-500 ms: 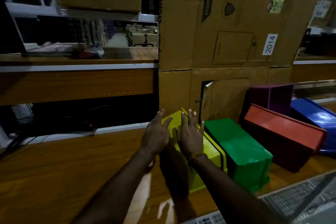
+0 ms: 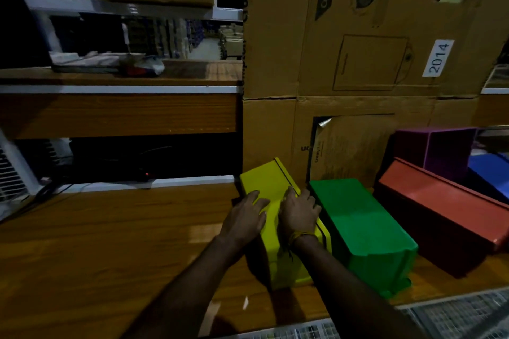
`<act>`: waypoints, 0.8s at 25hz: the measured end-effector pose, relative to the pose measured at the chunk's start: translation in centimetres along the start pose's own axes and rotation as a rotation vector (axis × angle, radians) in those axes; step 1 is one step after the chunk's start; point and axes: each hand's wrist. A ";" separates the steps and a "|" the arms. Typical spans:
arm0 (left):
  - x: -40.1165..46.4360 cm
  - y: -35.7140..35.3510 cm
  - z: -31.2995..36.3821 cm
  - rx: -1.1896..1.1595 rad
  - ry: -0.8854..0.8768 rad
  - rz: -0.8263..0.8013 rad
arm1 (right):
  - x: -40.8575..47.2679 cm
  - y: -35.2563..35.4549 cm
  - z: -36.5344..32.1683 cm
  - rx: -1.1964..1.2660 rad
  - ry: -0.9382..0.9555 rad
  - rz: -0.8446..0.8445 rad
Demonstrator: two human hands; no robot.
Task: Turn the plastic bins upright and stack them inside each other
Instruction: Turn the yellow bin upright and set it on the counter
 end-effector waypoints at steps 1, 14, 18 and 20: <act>-0.2 -0.1 -0.1 -0.021 0.016 0.008 | 0.2 -0.1 0.1 0.010 0.007 0.015; -2.5 2.7 -5.7 0.001 0.166 0.205 | -1.4 -0.1 -4.2 0.202 0.294 0.058; -4.8 5.2 -10.2 -0.029 0.223 0.238 | -2.5 0.1 -7.5 0.240 0.389 0.036; -6.4 6.9 -12.8 -0.050 0.259 0.241 | -2.7 0.0 -9.0 0.269 0.432 0.008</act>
Point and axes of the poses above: each hand's wrist, its own x-axis towards the middle knuckle, its own y-axis out of the back of the hand, z = x × y, and after that the axes turned 2 degrees about y, right-handed
